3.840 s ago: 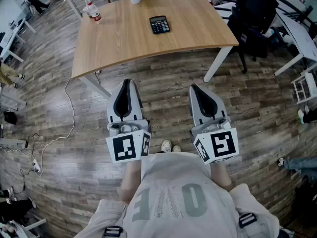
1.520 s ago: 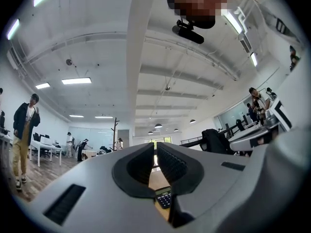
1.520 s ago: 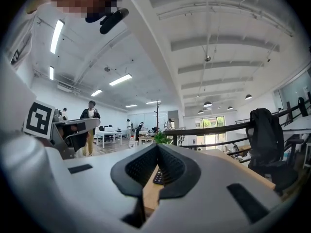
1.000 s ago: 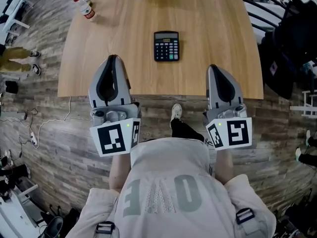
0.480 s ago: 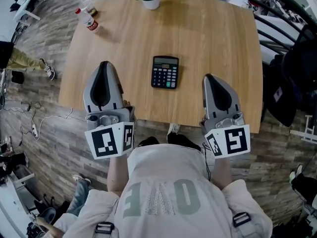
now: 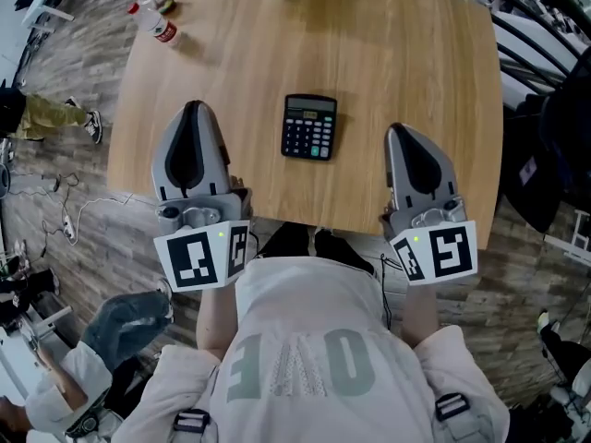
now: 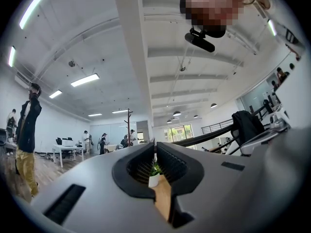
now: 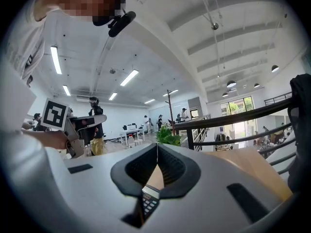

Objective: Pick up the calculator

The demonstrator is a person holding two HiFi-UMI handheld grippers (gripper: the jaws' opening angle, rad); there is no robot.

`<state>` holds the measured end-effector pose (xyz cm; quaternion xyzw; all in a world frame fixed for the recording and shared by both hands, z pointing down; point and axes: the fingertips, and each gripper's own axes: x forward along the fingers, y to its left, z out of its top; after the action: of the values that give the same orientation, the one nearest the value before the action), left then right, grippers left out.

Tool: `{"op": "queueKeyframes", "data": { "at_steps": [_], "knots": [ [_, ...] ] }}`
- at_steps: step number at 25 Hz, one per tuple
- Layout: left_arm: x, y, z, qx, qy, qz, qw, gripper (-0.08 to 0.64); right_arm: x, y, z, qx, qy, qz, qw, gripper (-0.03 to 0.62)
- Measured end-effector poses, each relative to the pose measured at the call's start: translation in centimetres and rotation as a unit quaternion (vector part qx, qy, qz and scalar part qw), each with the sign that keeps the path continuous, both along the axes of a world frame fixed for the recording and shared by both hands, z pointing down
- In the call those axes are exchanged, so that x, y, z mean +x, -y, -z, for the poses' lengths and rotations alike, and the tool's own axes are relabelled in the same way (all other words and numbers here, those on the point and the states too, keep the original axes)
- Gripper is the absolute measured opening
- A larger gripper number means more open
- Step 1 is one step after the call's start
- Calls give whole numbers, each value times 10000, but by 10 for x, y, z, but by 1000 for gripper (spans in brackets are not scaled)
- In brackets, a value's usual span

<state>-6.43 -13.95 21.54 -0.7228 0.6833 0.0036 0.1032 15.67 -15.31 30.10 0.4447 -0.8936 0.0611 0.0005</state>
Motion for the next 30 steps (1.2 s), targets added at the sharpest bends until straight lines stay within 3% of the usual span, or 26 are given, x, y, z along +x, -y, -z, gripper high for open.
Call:
{"op": "queueKeyframes", "data": {
  "at_steps": [12,15,19,20,22,23,26,30],
  "knots": [
    [-14,48,13,431,-170,-279,9985,23,1,41,32,295,-324,-362,9984,20],
    [-21,54,16,457,-195,-257,9984,23,-4,59,36,260,-328,-187,9989,21],
    [-33,62,12,379,-243,-198,9988,23,-23,82,46,182,-12,379,9991,25],
    [-36,65,10,346,-263,-185,9989,23,-28,88,49,138,95,545,9984,43],
    [-40,69,6,289,-300,-148,9990,23,-39,102,57,10,404,832,9957,262],
    [-41,71,5,265,-302,-131,9991,23,-42,109,60,-41,561,928,9941,295],
    [-42,78,-1,223,-260,-142,9993,23,-54,131,64,-129,719,1210,9900,342],
    [-39,91,-7,231,-332,-285,9988,23,-78,152,44,-551,231,2082,9763,348]
  ]
}}
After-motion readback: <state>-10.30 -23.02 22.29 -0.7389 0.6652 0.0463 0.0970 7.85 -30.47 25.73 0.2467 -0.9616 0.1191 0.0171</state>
